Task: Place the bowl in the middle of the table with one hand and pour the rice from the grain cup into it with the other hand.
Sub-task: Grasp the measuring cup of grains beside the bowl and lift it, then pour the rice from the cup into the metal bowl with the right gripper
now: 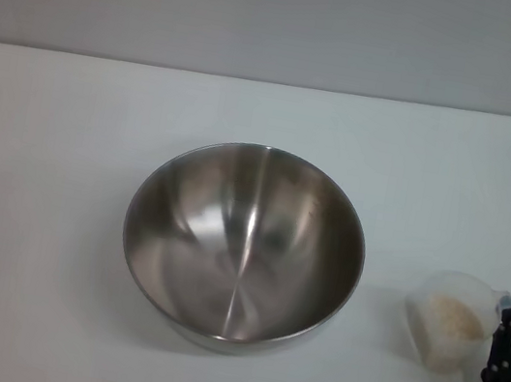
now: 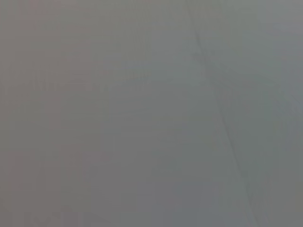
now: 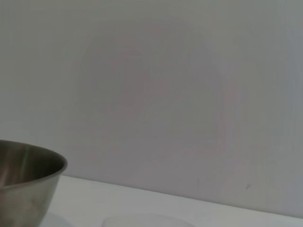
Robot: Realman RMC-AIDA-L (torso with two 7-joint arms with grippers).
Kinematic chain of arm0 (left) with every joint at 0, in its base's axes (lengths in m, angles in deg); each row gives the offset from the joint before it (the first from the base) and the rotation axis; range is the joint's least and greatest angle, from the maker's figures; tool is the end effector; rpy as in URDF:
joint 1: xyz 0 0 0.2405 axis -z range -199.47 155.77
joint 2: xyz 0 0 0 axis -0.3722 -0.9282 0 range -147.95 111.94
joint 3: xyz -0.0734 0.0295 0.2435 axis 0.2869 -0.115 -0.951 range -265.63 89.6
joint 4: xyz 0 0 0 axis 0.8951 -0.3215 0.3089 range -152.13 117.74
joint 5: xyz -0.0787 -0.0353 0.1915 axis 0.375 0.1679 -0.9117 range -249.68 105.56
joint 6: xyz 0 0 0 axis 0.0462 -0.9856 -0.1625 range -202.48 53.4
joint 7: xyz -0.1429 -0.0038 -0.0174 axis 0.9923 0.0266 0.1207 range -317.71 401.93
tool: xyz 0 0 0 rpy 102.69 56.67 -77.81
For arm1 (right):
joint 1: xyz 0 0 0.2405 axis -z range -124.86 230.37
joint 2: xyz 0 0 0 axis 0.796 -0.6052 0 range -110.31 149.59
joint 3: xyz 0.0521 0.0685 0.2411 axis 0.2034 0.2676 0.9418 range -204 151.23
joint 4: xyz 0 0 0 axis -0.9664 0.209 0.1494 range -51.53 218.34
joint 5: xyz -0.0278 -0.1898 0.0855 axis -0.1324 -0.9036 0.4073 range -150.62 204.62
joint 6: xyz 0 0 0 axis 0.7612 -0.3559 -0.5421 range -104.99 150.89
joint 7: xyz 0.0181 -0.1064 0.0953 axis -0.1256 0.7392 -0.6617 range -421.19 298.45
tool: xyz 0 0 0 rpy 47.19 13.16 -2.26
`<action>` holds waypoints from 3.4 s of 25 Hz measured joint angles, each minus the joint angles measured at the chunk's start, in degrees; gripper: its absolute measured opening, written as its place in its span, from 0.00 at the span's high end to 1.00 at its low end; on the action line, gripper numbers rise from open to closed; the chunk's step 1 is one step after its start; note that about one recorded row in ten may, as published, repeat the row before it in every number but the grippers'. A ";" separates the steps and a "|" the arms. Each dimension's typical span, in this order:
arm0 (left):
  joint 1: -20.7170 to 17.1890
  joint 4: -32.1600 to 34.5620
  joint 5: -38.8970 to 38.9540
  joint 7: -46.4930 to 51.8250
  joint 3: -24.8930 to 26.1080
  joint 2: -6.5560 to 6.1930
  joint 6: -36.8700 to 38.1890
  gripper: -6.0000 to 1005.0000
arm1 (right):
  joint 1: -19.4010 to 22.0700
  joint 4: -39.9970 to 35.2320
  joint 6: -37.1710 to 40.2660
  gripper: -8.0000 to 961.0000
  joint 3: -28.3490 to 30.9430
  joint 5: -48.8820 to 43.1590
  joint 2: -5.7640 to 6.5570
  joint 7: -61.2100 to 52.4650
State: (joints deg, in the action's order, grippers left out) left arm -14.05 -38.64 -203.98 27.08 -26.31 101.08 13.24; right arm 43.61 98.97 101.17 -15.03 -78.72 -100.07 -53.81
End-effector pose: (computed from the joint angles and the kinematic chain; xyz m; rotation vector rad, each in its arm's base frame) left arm -0.3450 0.2481 0.0483 -1.1493 -0.1964 -0.5608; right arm 0.3489 0.2110 -0.0585 -1.7069 0.4629 0.5460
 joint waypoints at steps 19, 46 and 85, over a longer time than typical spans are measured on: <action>0.11 0.73 0.01 0.00 -0.97 0.00 -0.07 0.32 | -2.18 -1.76 20.39 0.98 1.90 0.00 0.40 0.60; 0.82 0.70 0.00 0.00 -2.91 0.00 -1.11 0.32 | -21.01 10.05 5.20 0.98 -2.35 -6.33 0.04 75.69; 0.41 0.42 0.00 0.00 -4.21 0.00 -1.38 0.32 | -20.52 15.59 -1.13 0.98 -3.64 -11.71 -0.18 131.61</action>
State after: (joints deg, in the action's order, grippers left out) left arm -13.65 -38.22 -203.98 27.08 -30.52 101.09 11.86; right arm 23.09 114.56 100.04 -18.67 -90.44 -100.24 77.79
